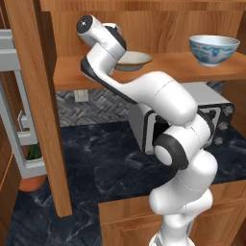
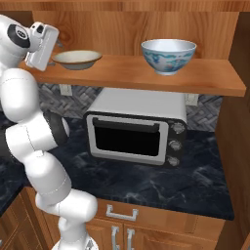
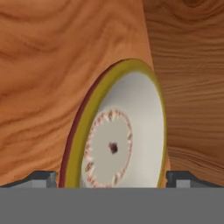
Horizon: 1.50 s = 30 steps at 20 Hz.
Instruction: Pick up the bowls from the cabinet and place each bowl in front of a stool on the dining counter.
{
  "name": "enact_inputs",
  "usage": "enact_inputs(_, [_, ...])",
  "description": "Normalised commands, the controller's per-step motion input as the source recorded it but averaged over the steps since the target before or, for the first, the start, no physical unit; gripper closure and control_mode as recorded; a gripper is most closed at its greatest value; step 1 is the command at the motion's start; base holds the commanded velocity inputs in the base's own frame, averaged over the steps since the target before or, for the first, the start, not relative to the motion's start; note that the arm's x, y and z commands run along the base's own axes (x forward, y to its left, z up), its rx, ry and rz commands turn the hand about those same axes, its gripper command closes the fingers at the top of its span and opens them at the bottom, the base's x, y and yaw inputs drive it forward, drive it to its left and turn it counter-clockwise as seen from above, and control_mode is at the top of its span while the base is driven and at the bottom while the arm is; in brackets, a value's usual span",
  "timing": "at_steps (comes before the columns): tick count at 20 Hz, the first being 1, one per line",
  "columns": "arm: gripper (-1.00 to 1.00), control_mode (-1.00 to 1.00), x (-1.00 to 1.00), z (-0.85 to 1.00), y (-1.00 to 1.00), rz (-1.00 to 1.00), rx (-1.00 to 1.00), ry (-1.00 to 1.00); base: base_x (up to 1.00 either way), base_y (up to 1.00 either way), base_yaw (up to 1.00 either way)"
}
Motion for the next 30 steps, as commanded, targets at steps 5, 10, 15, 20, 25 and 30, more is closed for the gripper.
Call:
enact_inputs(5, [-1.00, -1.00, 0.11, -0.10, 0.15, 0.00, 0.01, 0.00, 0.00, 0.00, 0.00])
enact_inputs(10, [-1.00, -1.00, 0.18, -0.06, 0.21, 0.00, 0.00, 0.00, 0.00, 0.00, 0.00])
enact_inputs(15, [-1.00, -1.00, 0.39, 0.00, 0.06, -0.02, 0.00, 0.02, 0.00, 0.00, 0.00])
enact_inputs(20, [-1.00, -1.00, 0.30, -0.05, 0.00, -0.02, 0.00, 0.01, 0.00, 0.00, 0.00])
enact_inputs(25, [-1.00, -1.00, 0.13, -0.06, 0.03, 0.00, 0.00, 0.00, 0.00, 0.00, 0.00])
enact_inputs(30, [-1.00, -1.00, 0.02, -0.04, 0.00, -0.02, 0.00, 0.00, 0.00, 0.00, 0.00])
